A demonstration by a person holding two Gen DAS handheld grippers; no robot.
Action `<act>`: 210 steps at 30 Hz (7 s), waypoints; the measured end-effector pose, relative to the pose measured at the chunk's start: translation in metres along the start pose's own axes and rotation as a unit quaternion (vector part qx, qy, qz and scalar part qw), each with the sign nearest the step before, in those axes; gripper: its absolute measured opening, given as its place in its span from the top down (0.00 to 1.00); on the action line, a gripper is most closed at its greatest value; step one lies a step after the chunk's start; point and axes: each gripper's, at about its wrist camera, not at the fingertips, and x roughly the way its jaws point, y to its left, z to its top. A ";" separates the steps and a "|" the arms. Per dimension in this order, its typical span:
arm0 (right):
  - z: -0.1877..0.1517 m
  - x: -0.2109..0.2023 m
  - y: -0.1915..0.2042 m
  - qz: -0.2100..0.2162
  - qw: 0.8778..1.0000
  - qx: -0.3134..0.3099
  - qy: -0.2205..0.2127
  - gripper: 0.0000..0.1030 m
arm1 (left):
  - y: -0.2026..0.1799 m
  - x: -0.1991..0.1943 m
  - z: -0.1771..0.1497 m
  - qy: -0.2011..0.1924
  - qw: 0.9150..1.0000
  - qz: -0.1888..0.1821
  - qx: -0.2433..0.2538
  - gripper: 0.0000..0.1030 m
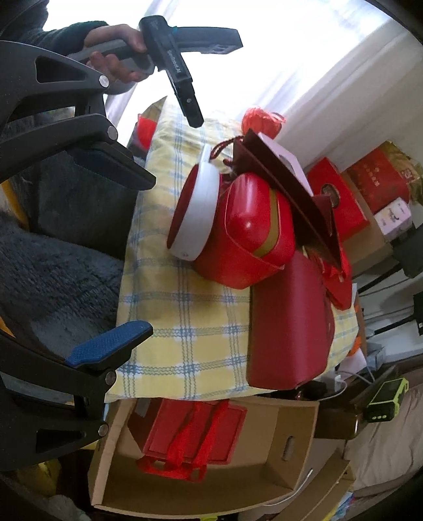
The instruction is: Organize objects
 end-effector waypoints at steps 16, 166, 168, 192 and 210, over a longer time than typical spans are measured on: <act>0.013 -0.007 -0.015 0.042 0.997 0.025 -0.055 0.49 | -0.008 0.026 0.010 0.010 1.000 0.000 0.019 0.13; -0.078 0.069 0.152 -0.023 0.962 -0.269 -0.030 0.78 | -0.006 0.045 0.037 0.011 0.996 0.011 -0.091 0.57; -0.077 0.065 0.149 -0.017 0.965 -0.260 -0.034 0.75 | -0.005 0.046 0.036 0.011 0.996 0.020 -0.085 0.76; -0.072 0.067 0.151 -0.043 0.960 -0.271 -0.054 0.44 | 0.057 0.037 0.024 0.017 0.974 -0.069 -0.217 0.81; -0.071 0.059 0.143 -0.029 0.964 -0.257 -0.064 0.42 | 0.070 0.009 -0.001 -0.022 0.972 -0.055 -0.226 0.71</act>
